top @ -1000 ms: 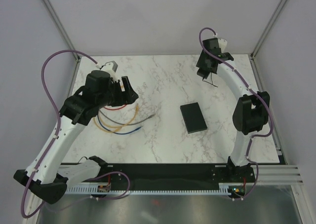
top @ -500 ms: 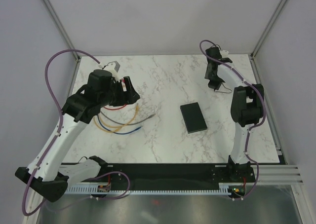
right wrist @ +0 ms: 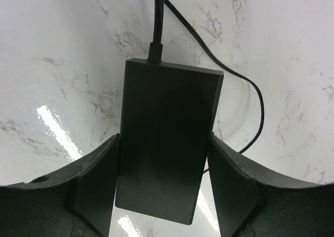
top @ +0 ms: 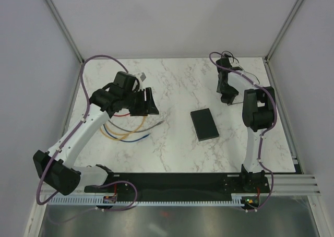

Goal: Pull the plug from the switch port

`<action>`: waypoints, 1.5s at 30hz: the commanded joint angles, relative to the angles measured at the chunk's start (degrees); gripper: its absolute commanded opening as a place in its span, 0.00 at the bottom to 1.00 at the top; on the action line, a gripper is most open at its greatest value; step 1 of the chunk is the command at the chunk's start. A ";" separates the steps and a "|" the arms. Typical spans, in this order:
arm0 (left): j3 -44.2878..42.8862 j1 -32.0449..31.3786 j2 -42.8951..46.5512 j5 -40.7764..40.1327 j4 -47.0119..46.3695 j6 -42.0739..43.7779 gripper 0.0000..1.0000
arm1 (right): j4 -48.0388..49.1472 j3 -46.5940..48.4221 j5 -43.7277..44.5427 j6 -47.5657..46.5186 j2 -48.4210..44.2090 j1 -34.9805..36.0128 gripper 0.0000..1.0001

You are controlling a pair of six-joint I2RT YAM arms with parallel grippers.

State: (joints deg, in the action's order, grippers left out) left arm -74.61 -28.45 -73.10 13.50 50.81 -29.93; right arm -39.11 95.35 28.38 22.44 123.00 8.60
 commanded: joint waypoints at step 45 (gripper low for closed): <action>-46.06 -11.54 -59.17 6.38 -7.12 4.09 0.37 | -3.52 -56.84 -30.58 24.85 -53.83 11.61 0.02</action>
State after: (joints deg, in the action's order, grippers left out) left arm -116.42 -39.44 -131.76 24.12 44.38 -26.30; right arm -50.11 40.42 0.12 42.28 70.78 20.14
